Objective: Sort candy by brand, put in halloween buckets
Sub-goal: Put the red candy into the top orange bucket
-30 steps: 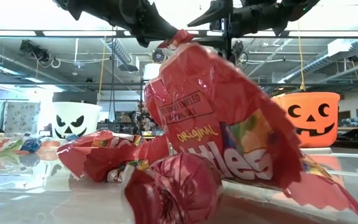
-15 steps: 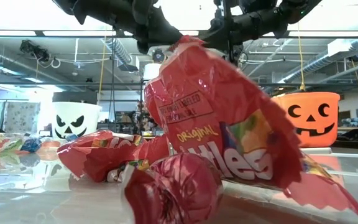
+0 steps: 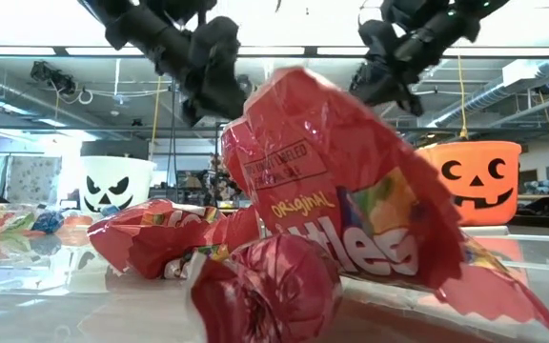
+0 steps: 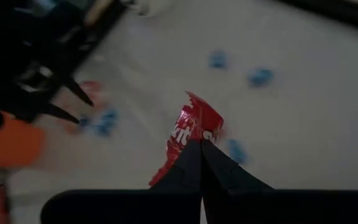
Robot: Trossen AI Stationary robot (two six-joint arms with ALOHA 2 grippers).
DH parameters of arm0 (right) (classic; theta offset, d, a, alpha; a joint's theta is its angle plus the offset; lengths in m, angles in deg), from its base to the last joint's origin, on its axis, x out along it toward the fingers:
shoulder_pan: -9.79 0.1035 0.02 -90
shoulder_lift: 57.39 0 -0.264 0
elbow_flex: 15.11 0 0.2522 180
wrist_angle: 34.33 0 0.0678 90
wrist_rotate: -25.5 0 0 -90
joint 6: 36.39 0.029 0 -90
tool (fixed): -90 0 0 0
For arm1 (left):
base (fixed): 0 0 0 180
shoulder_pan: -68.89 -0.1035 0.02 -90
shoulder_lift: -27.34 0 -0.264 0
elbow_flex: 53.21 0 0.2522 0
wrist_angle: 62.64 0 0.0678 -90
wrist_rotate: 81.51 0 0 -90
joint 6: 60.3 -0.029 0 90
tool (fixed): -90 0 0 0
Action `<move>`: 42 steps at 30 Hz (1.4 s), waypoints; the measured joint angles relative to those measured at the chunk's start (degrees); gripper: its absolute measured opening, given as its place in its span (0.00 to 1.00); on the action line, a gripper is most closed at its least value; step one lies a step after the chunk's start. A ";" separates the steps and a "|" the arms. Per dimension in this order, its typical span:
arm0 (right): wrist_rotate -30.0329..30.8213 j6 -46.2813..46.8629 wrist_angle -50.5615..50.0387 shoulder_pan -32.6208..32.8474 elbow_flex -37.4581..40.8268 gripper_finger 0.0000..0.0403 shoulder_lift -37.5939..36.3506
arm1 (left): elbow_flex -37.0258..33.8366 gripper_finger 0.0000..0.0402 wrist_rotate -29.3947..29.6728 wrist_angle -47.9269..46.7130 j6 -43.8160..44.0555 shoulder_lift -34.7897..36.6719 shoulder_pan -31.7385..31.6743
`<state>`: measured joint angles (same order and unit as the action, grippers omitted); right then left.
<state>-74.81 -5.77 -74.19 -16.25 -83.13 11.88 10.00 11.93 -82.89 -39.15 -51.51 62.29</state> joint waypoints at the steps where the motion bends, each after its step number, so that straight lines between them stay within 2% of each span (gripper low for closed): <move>1: 0.35 -0.66 -1.90 -1.08 0.00 0.01 -1.00 | 0.00 0.29 -0.27 -1.96 0.13 0.00 -0.45; 7: 6.43 -3.71 -12.72 -7.28 0.00 0.01 -5.98 | 0.00 0.24 -2.85 -6.84 -0.42 0.00 -2.47; 12: 18.21 -4.31 -21.51 -11.16 0.02 0.01 -7.96 | 0.00 0.22 -3.20 -8.76 -2.76 0.02 -4.14; 24: 29.05 -4.93 -25.60 -18.00 0.02 0.01 -9.59 | 0.00 0.22 -5.75 -12.35 -4.56 0.02 -6.55; 29: 28.48 -5.23 -29.03 -20.76 0.02 0.01 -5.93 | 0.00 0.22 -5.77 -13.07 -5.27 0.02 -6.73; 42: 22.21 -9.85 -26.32 -25.47 0.03 0.01 7.74 | 0.00 0.22 -8.55 -12.69 -6.99 0.02 -8.43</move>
<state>-52.60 -15.61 -100.51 -41.72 -83.10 19.62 10.00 3.37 -95.58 -46.14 -51.48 53.87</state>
